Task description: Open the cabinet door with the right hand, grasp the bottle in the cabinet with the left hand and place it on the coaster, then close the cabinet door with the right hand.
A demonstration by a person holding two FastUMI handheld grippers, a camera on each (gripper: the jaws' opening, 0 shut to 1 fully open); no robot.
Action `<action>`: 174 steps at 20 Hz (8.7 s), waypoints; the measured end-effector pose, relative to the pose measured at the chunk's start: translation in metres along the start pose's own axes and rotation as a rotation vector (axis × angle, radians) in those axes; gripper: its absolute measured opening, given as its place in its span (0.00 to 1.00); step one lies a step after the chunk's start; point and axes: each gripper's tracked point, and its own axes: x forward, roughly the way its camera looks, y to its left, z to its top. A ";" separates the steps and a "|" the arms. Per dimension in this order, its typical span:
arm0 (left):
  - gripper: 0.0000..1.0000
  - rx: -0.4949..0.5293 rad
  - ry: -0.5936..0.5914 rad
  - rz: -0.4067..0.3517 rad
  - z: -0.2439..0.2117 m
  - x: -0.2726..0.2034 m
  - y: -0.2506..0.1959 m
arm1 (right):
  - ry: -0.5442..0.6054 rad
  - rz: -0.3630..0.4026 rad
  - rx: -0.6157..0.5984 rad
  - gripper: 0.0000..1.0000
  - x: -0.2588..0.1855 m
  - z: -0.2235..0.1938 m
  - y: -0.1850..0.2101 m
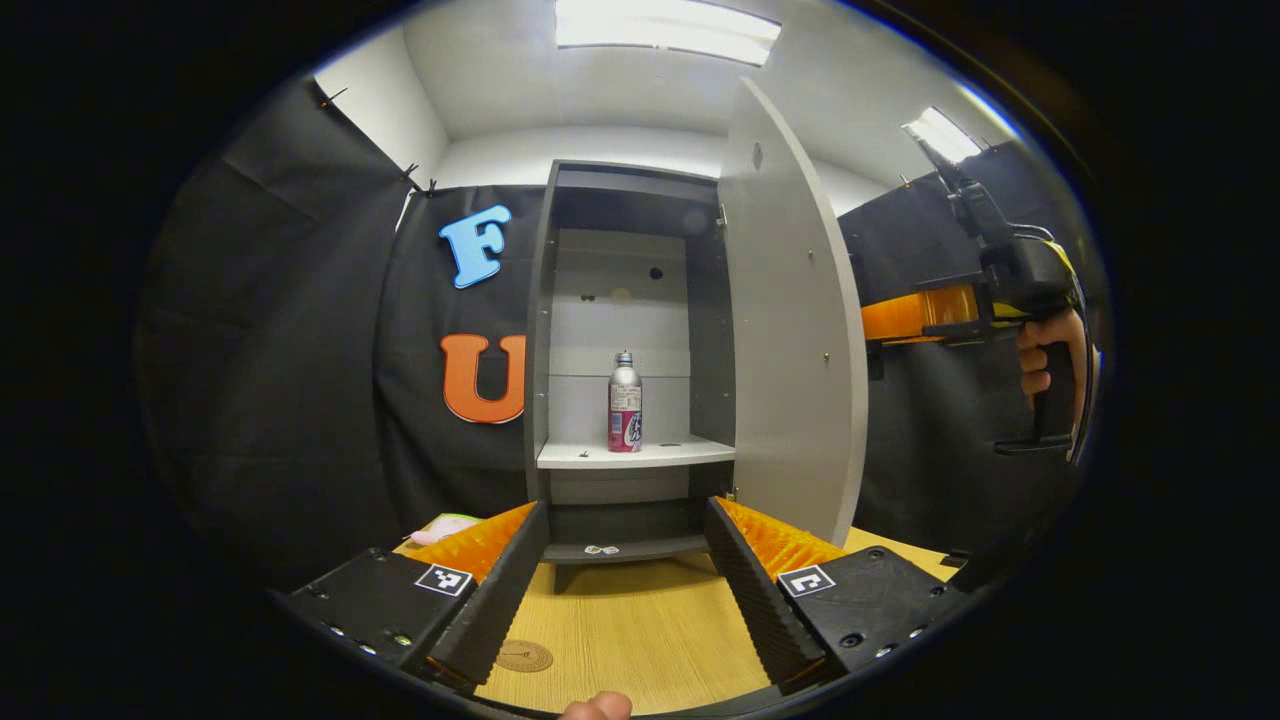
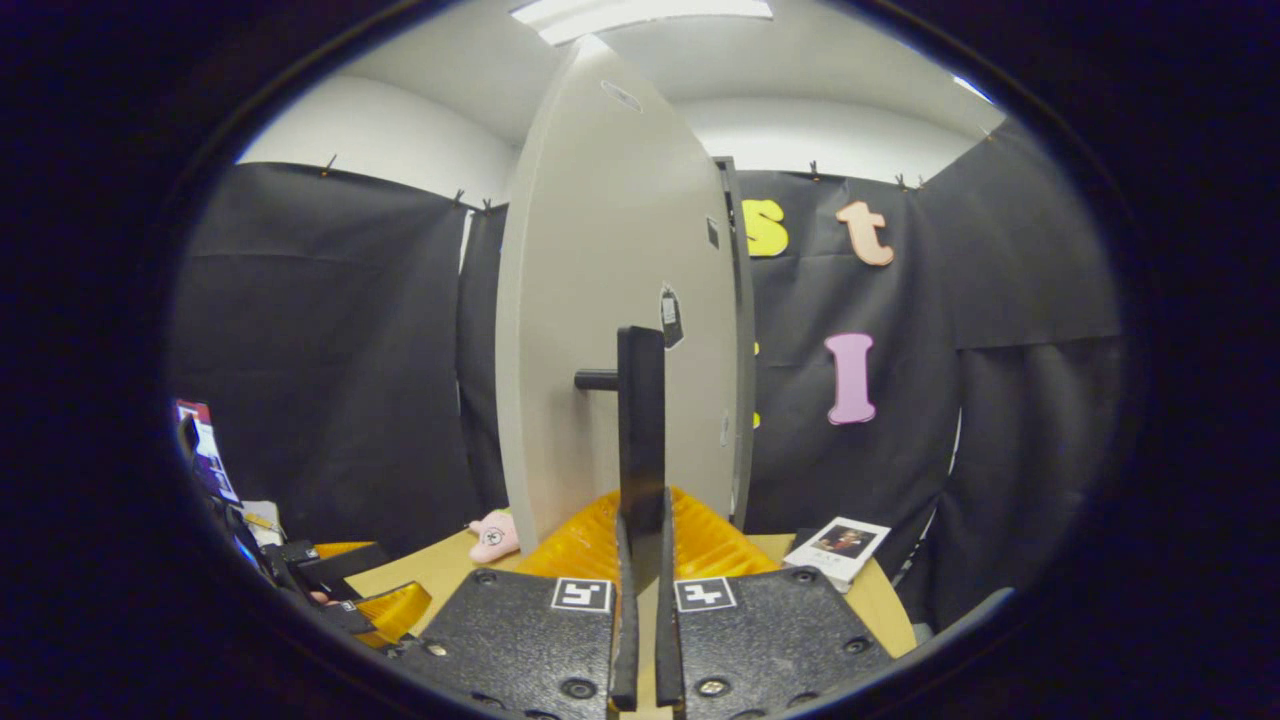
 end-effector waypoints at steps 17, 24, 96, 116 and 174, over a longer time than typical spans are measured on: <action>0.95 -0.007 0.029 0.003 -0.010 -0.005 -0.016 | -0.026 -0.158 0.034 0.04 0.003 0.001 -0.017; 0.95 0.011 0.059 0.017 -0.017 0.004 -0.020 | -0.041 -0.094 0.086 0.04 -0.009 -0.002 -0.009; 0.75 0.183 0.060 0.262 -0.083 0.167 0.113 | -0.108 -0.280 0.211 0.76 -0.009 0.003 -0.052; 0.76 0.017 0.205 0.457 -0.282 0.078 0.161 | -0.153 -0.398 0.159 0.76 -0.026 0.023 -0.062; 0.96 0.014 0.061 0.223 0.024 0.036 0.052 | -0.101 0.096 0.079 0.72 0.008 0.003 0.026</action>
